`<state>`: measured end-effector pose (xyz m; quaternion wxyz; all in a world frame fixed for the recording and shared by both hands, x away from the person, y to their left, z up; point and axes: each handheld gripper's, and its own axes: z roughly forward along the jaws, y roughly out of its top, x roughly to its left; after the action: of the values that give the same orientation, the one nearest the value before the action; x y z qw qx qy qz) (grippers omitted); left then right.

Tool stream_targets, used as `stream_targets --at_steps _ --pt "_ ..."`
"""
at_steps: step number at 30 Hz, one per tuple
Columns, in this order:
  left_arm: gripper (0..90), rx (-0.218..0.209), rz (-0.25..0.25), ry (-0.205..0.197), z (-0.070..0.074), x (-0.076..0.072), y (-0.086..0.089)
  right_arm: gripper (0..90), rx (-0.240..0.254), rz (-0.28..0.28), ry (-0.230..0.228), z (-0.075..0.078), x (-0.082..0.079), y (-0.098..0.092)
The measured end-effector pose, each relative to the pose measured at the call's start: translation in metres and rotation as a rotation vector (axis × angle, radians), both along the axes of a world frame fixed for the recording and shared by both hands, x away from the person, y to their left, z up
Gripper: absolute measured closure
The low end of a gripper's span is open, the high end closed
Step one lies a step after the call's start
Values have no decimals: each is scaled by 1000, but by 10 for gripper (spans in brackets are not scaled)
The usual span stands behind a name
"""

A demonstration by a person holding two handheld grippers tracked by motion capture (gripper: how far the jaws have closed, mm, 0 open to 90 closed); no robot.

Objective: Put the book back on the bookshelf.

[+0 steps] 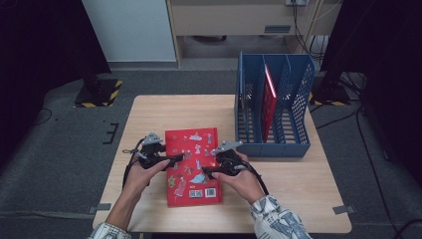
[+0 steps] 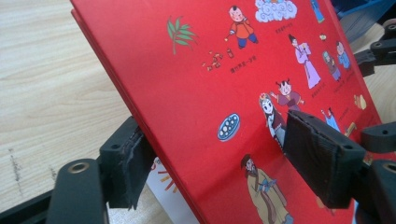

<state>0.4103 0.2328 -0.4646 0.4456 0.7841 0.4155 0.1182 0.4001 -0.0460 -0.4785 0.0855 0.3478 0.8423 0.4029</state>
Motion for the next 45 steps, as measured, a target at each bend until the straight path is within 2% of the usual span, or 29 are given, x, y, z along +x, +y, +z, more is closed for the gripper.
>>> stream_targets --at_steps 13,17,24,27,29,45 --pt "325 2 2 -32 19 4 4 327 7 -13 -20 20 12 3" --pt "350 -20 9 -33 20 7 8 356 17 -15 -24 23 15 3" --pt "371 -21 12 -32 26 8 11 373 19 -20 -15 27 16 5" --pt "389 -14 8 -35 32 10 15 402 26 -28 -25 30 17 7" --pt "407 -29 12 -37 36 12 20 429 29 -20 -36 33 17 8" --pt "433 -20 13 -51 48 10 32 506 40 5 -51 43 16 15"
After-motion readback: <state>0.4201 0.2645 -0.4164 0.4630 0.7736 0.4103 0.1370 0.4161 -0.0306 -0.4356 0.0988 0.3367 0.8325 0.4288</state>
